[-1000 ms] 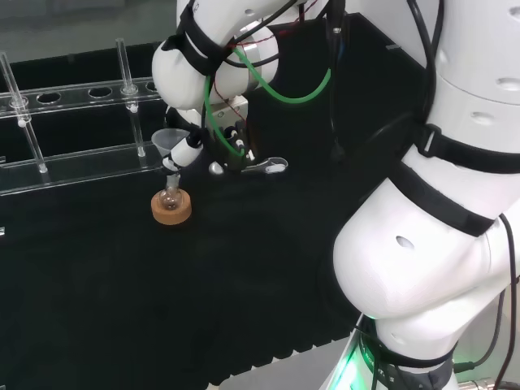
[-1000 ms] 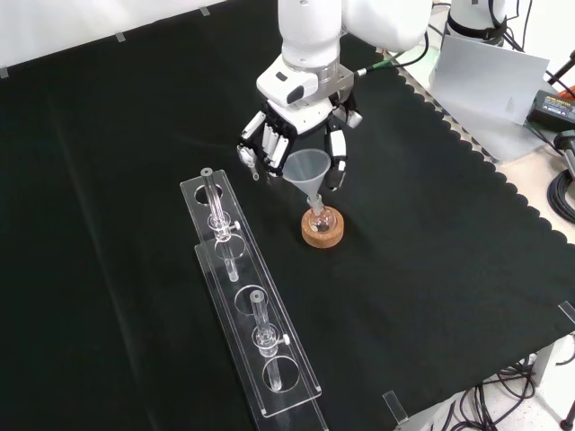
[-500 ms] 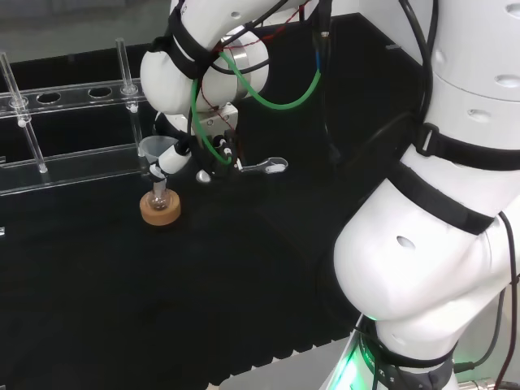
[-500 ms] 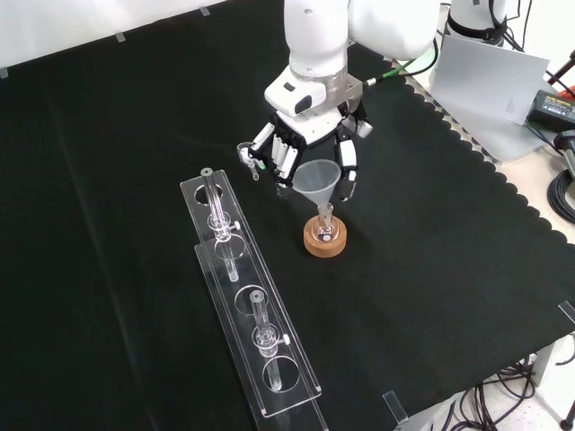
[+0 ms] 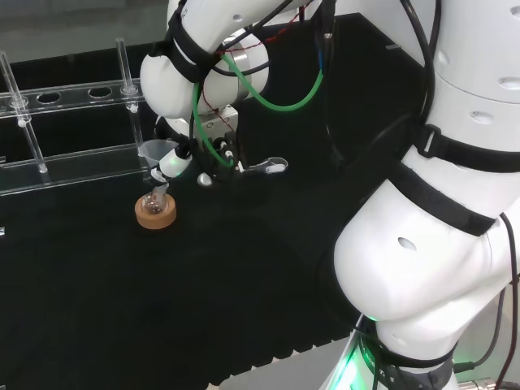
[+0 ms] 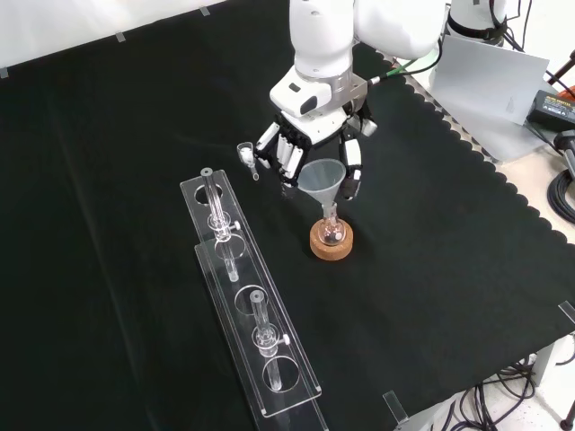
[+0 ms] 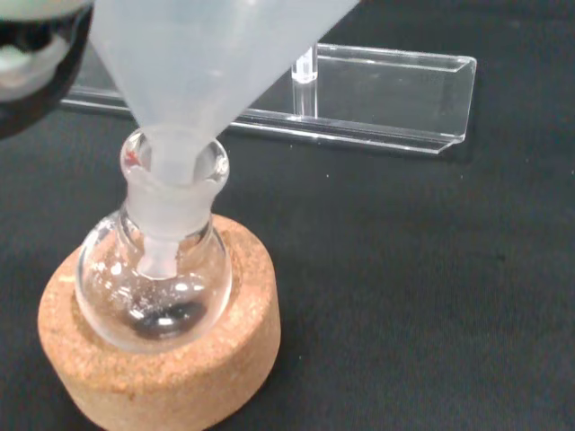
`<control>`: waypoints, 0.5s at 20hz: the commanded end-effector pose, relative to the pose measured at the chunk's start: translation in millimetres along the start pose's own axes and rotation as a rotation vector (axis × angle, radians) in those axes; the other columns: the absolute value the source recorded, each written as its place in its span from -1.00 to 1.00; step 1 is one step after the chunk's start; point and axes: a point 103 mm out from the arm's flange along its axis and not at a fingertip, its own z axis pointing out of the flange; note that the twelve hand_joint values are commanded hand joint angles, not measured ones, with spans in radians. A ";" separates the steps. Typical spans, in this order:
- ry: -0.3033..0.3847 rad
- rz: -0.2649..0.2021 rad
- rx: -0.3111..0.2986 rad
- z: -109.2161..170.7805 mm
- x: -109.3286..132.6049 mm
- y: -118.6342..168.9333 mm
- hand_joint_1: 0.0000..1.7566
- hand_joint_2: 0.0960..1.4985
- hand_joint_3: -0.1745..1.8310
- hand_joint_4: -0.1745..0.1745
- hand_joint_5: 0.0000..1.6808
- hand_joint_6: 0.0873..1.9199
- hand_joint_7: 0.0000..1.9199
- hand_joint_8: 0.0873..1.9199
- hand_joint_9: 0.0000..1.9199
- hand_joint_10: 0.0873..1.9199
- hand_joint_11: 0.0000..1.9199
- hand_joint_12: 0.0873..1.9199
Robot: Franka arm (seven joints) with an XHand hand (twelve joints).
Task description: Place the funnel on the round-bottom flask.
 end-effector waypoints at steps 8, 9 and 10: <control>0.030 0.027 -0.028 -4.1 15.3 7.6 0.28 -0.09 -0.38 1.00 0.63 -0.66 0.53 -0.81 0.29 -0.80 -0.59 0.39; 0.032 0.025 -0.025 -3.3 16.8 7.4 0.28 -0.09 -0.38 1.00 0.63 -0.66 0.53 -0.81 0.29 -0.80 -0.59 0.39; 0.032 0.022 -0.021 -2.4 18.8 7.5 0.28 -0.09 -0.38 1.00 0.63 -0.66 0.53 -0.82 0.29 -0.80 -0.59 0.39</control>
